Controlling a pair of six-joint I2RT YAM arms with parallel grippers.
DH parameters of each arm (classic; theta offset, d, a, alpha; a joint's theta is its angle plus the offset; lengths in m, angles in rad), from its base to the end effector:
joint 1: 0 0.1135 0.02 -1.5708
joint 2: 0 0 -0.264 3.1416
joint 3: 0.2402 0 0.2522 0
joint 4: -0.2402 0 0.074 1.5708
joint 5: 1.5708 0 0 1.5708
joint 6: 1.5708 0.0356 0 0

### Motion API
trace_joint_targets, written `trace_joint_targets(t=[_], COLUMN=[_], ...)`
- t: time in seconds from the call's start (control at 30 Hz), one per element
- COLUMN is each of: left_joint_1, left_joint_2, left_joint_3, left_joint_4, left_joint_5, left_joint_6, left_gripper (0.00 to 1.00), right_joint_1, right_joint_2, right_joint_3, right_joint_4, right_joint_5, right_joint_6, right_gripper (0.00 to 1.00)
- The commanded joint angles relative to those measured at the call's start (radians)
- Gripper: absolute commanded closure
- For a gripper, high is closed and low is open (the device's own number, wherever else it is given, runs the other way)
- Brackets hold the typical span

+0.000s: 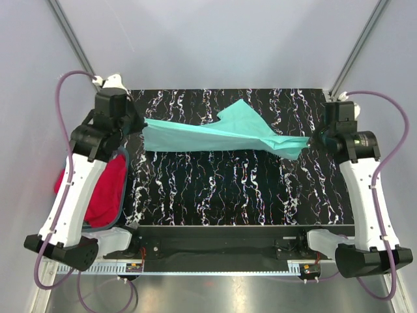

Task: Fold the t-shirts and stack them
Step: Flatten the tshirt out

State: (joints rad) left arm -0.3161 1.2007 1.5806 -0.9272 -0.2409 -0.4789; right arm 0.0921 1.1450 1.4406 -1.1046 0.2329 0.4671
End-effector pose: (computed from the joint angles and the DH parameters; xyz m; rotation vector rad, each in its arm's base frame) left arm 0.2141 -0.0611 0.4497 -0.3136 2.0850 -0.2226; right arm 0.2027 0.0105 0.4041 0.5461 2.2876 -0.0045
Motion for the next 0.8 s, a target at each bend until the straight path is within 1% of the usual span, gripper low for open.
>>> trace_joint_targets(t=[0.0, 0.1, 0.17, 0.2, 0.3, 0.33, 0.43, 0.5, 0.53, 0.67, 0.7, 0.77], left_joint_1=[0.011, 0.012, 0.012, 0.012, 0.012, 0.012, 0.012, 0.012, 0.012, 0.012, 0.012, 0.011], left_joint_2=[-0.047, -0.052, -0.053, -0.049, -0.055, -0.061, -0.105, -0.157, -0.179, -0.302, -0.341, -0.369], left_joint_3=[0.102, 0.127, 0.151, 0.165, 0.217, 0.231, 0.262, 0.28, 0.283, 0.291, 0.298, 0.314], left_joint_4=[0.002, 0.054, 0.089, 0.118, 0.195, 0.217, 0.275, 0.283, 0.283, 0.272, 0.263, 0.254], left_joint_5=[-0.077, -0.034, 0.029, 0.058, 0.216, 0.307, 0.431, 0.466, 0.485, 0.497, 0.491, 0.492], left_joint_6=[0.048, 0.075, 0.103, 0.111, 0.144, 0.146, 0.145, 0.146, 0.149, 0.164, 0.16, 0.157], left_gripper=[1.0, 1.0, 1.0, 1.0, 1.0, 1.0, 1.0, 1.0, 1.0, 1.0, 1.0, 1.0], right_joint_1=[-0.014, -0.015, -0.015, -0.017, -0.015, -0.015, -0.015, -0.015, -0.015, -0.017, -0.017, -0.015], right_joint_2=[-0.034, -0.031, -0.013, -0.005, 0.019, 0.012, -0.048, -0.088, -0.135, -0.26, -0.292, -0.309], right_joint_3=[0.135, 0.236, 0.297, 0.367, 0.498, 0.524, 0.581, 0.606, 0.609, 0.603, 0.61, 0.645], right_joint_4=[-0.021, 0.023, 0.041, 0.046, 0.052, 0.058, 0.104, 0.141, 0.155, 0.268, 0.275, 0.275], right_joint_5=[0.097, 0.062, 0.023, 0.016, -0.049, -0.096, -0.182, -0.214, -0.254, -0.351, -0.372, -0.389], right_joint_6=[-0.064, -0.044, -0.042, -0.044, -0.068, -0.071, -0.085, -0.094, -0.096, -0.099, -0.096, -0.091], right_gripper=[1.0, 1.0, 1.0, 1.0, 1.0, 1.0, 1.0, 1.0, 1.0, 1.0, 1.0, 1.0])
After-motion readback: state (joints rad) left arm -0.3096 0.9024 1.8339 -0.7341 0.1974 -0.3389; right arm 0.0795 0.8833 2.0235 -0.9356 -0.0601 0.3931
